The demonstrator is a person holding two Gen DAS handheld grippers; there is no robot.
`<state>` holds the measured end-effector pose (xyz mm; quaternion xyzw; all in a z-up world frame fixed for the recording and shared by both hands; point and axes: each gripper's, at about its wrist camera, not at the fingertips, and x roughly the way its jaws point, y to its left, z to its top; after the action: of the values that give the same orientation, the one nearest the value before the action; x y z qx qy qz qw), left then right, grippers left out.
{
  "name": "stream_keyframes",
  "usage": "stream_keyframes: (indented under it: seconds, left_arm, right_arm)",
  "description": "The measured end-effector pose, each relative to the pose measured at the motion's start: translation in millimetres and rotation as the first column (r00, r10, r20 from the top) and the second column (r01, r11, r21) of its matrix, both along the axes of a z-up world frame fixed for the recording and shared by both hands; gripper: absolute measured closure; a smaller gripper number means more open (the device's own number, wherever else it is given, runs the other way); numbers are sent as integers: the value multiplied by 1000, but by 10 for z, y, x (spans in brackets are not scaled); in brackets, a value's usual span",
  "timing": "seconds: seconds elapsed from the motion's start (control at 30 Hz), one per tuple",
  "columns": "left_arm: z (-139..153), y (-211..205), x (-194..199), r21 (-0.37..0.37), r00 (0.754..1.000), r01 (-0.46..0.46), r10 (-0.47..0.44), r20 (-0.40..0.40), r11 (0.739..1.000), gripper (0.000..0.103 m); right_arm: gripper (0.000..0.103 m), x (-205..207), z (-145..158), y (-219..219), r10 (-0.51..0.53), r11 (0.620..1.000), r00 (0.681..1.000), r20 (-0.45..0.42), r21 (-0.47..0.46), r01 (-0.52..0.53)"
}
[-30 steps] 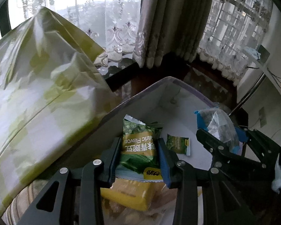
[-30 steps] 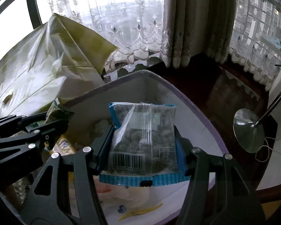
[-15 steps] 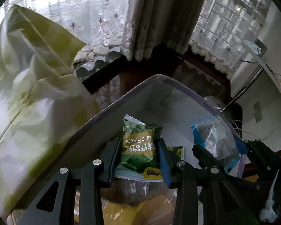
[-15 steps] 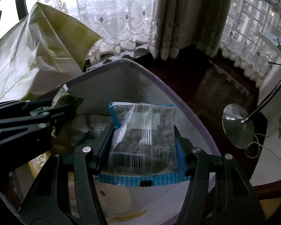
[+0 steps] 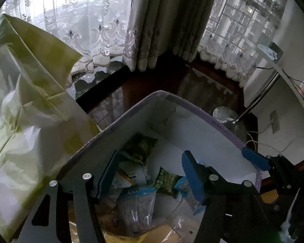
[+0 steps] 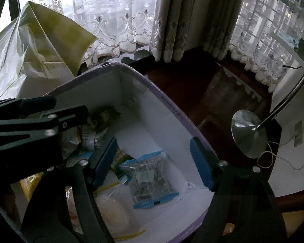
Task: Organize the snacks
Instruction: 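Lower both snacks into the white box and open both tools, then move both tools back over the remaining snacks on the table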
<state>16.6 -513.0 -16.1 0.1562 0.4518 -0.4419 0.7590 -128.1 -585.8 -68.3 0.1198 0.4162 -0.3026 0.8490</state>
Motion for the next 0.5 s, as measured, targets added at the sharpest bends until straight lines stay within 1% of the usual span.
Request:
stream_keyframes:
  seconds: [0.17, 0.23, 0.3, 0.5]
  left_arm:
    - [103, 152, 27, -19, 1000, -27, 27, 13, 999, 38]
    - [148, 231, 63, -28, 999, -43, 44, 19, 999, 38]
    - [200, 356, 109, -38, 997, -68, 69, 27, 997, 38]
    - [333, 713, 247, -73, 990, -129, 133, 40, 989, 38]
  right_arm:
    - [26, -21, 74, 74, 13, 1000, 1000, 8, -10, -13]
    - [26, -29, 120, 110, 15, 1000, 1000, 26, -11, -15]
    - [22, -29, 195, 168, 16, 1000, 999, 51, -13, -16]
    - [21, 90, 377, 393, 47, 999, 995, 89, -29, -44]
